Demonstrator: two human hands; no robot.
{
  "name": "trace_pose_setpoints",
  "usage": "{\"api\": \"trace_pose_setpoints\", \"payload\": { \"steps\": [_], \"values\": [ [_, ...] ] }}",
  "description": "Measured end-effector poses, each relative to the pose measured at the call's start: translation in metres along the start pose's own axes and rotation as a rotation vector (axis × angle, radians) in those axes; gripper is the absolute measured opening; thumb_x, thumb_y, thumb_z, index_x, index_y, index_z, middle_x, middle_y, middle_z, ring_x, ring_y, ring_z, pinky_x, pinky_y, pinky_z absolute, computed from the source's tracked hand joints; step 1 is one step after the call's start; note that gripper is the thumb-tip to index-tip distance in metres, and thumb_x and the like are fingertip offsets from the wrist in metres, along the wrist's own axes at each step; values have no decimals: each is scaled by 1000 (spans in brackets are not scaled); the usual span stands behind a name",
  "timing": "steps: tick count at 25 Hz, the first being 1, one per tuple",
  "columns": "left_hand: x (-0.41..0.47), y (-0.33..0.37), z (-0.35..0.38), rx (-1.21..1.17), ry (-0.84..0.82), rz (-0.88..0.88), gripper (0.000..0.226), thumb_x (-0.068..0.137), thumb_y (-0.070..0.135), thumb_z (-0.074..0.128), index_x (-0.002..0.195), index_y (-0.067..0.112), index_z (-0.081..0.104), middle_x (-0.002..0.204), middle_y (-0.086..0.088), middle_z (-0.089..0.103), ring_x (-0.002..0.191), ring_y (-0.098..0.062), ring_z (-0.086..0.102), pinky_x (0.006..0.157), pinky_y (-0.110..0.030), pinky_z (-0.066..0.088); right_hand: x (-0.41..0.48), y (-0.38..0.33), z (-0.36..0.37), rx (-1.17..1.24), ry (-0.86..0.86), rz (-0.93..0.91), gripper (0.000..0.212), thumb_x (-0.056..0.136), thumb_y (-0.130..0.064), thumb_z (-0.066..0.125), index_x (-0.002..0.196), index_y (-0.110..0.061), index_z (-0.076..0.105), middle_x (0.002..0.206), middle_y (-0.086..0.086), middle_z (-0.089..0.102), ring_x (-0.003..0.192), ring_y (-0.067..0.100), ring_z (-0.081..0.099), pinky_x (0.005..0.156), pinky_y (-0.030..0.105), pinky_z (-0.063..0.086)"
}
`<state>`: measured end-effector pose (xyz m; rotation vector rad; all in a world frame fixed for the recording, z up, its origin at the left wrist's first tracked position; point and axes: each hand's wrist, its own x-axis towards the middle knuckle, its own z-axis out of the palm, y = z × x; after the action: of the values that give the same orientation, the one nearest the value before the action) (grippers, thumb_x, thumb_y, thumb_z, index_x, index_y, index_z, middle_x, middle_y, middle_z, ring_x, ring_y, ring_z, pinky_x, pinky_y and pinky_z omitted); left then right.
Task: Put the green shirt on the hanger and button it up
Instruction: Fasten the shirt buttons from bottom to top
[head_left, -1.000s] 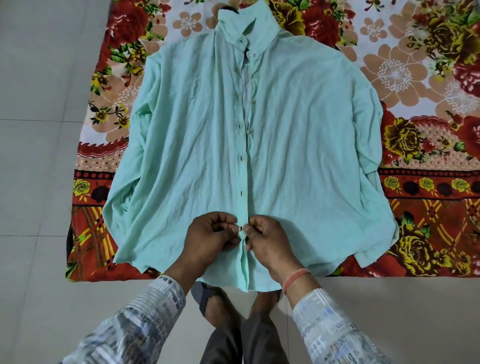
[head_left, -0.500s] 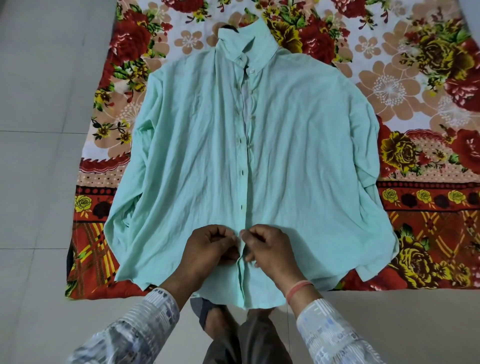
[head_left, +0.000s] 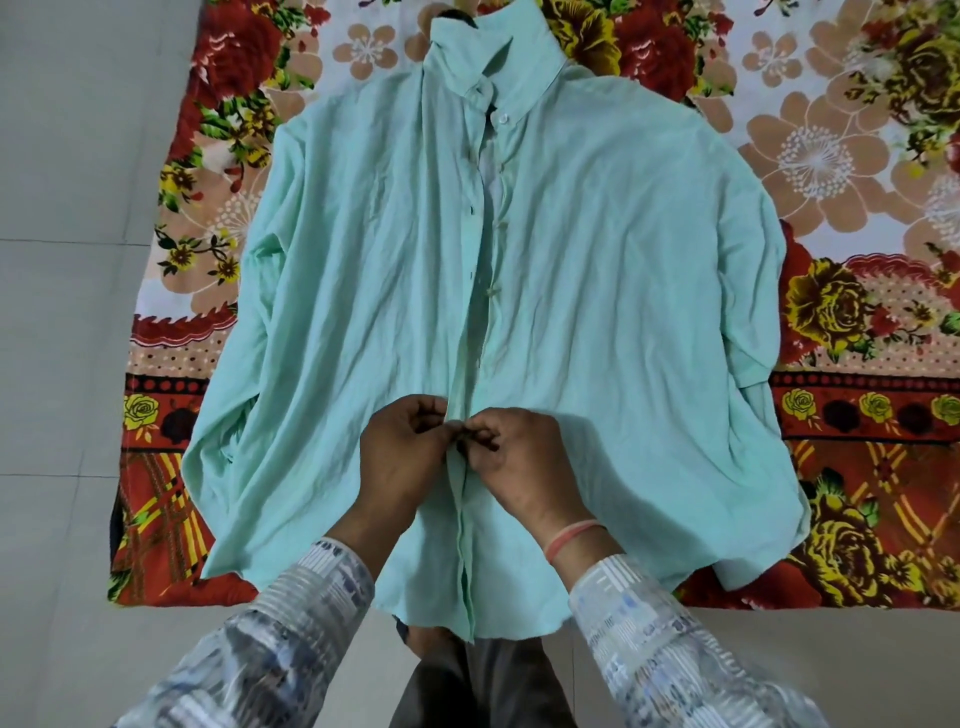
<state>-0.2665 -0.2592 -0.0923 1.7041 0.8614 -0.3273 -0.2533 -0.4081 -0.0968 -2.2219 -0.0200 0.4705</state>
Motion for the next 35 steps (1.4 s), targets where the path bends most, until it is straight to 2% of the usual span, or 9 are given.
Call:
{"api": "trace_pose_setpoints", "payload": {
  "steps": [2,6,10,12,19,23,27,32,35],
  "values": [
    [2,1,-6,-83,-88,-55,19,87,4,84,102,11,76,93,-17,74,86,-21,73,83,-36,61,-1,-2,-3,-41,-1,-8,11,87,-24,71,86,-19,81,74,-4,77,70,11,72,73,36,61],
    [8,10,-9,-182,-158,-98,15,89,-6,80,101,1,75,82,-7,66,82,-21,68,81,-32,61,14,-2,-15,44,-27,154,9,87,-22,72,84,-20,80,75,-4,78,73,11,73,76,31,61],
    [7,6,-8,-189,-153,-85,14,89,-7,79,99,3,76,81,-9,66,82,-23,67,87,-41,59,10,-6,-11,-161,-91,-19,12,84,-16,69,89,-20,79,82,0,78,83,22,73,77,36,61],
    [9,5,-8,-208,-159,-83,15,89,-7,80,99,2,76,82,-9,66,83,-23,67,90,-42,58,11,-8,-11,-156,-62,18,9,82,-17,70,85,-20,79,80,-1,77,81,20,73,75,35,60],
    [7,6,-12,-246,-220,-69,16,89,-9,78,91,7,77,75,-5,71,71,-16,71,75,-28,62,9,-20,-21,528,-35,481,13,89,-4,76,79,-11,80,75,10,80,69,18,78,66,25,64],
    [6,6,-13,-255,-236,-75,13,90,-8,77,94,4,78,74,-2,77,69,-13,74,71,-26,62,8,-24,-18,503,35,456,14,88,-5,75,82,-16,82,75,12,80,72,28,79,72,36,68],
    [8,8,-19,-289,-343,-71,21,97,-11,63,105,-4,81,95,-21,83,83,-29,81,81,-37,66,6,-24,-13,431,46,415,17,87,-7,76,81,-21,83,71,8,80,72,28,79,80,45,68],
    [11,8,-15,-189,-240,-100,18,84,-6,85,98,4,82,87,-15,83,80,-22,80,76,-29,65,4,-18,-8,417,15,371,24,87,-18,74,72,-35,80,71,5,80,71,22,79,81,50,66],
    [12,6,-12,-163,-221,-77,21,83,-2,88,98,9,80,87,-12,84,81,-22,81,78,-30,66,4,-17,-6,342,2,349,15,86,-32,76,76,-21,79,70,6,78,70,24,77,76,50,65]
  ]
}}
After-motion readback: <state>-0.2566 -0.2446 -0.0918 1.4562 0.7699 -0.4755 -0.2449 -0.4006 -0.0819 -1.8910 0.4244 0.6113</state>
